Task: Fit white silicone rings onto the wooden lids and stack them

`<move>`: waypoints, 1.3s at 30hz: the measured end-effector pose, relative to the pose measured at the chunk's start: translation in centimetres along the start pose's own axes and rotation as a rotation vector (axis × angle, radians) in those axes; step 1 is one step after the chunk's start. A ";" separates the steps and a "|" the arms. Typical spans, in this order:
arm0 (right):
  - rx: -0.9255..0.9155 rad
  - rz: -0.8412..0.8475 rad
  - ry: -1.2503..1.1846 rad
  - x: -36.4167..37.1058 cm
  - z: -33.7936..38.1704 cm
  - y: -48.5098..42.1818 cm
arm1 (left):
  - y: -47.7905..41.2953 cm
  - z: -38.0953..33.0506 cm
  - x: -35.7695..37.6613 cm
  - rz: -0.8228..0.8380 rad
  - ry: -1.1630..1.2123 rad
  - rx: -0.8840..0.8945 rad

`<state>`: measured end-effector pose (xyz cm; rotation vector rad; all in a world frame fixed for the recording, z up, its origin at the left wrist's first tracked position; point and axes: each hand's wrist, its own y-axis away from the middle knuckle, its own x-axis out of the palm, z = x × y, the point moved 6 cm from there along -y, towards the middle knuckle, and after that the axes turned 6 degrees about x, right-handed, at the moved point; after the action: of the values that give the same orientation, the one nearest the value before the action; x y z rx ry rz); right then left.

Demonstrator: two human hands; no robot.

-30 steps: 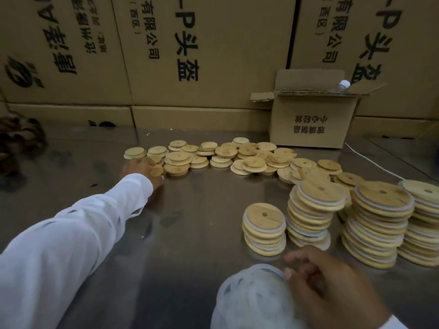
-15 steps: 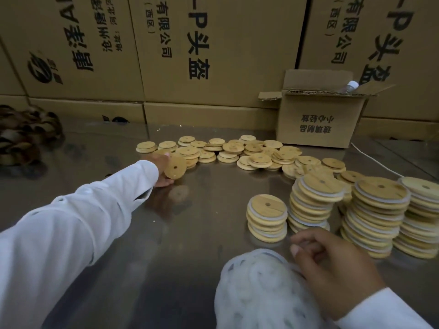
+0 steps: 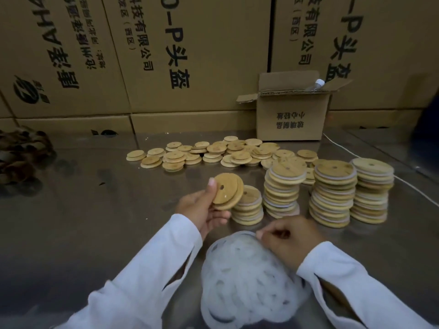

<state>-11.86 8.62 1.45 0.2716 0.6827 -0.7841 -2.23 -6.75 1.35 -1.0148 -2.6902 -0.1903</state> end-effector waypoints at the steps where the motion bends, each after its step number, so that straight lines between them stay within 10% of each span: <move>1: -0.011 -0.006 -0.019 0.0 0.1 0.1 | 0.2 0.0 0.4 0.050 0.011 0.010; 12: -0.101 0.024 -0.043 0.6 1.4 0.3 | 0.2 0.8 0.5 0.181 0.031 -0.061; 25: -0.079 -0.025 -0.713 -1.6 2.9 0.8 | 1.8 1.1 2.1 0.346 0.056 -0.117; 33: 0.047 -0.180 -0.682 -2.2 1.8 0.8 | 3.0 1.2 3.1 0.474 -0.018 -0.132; 39: -0.193 -0.359 -0.504 -2.9 3.3 1.7 | 4.1 0.8 3.9 0.533 -0.093 0.081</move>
<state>-10.55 9.89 5.82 -0.2292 0.3252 -1.0709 -2.50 -1.03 1.86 -1.6940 -2.3697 0.0704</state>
